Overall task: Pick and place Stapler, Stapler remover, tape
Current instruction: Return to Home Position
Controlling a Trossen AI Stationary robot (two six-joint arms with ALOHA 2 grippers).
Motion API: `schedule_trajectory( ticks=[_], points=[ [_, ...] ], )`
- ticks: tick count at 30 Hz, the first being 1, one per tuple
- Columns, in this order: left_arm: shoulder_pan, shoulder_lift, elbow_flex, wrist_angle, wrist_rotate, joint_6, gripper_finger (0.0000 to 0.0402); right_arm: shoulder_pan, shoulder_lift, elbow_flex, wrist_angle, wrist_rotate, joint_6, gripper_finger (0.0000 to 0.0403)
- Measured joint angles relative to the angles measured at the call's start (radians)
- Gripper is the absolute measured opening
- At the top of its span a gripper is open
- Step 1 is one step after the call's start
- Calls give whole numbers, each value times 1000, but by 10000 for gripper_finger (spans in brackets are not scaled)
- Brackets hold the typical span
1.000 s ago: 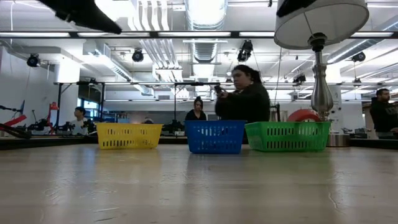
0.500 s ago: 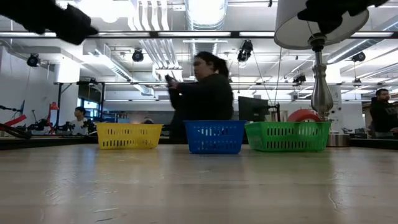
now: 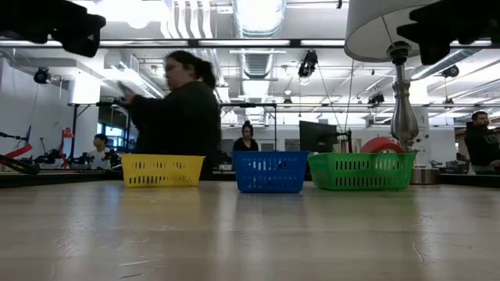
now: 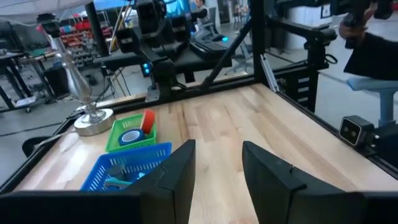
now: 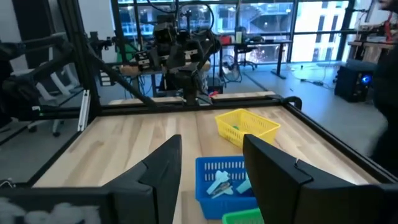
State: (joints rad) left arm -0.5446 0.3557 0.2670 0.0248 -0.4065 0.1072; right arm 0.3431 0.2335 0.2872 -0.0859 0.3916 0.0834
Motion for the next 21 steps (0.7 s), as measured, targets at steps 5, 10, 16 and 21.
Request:
schedule_trajectory(
  ticks=[5,10,16,21],
  points=[
    [0,-99,-90,15,7,-3,135,0,-87,-72,4,1,9,167],
    [0,-198,-192,138,65,-3,135,0,-152,-126,16,3,18,169],
    [0,-300,-257,159,102,24,135,0,-199,-152,18,3,13,174],
    [2,-327,-258,143,127,32,135,0,-213,-179,14,3,9,171]
  ],
)
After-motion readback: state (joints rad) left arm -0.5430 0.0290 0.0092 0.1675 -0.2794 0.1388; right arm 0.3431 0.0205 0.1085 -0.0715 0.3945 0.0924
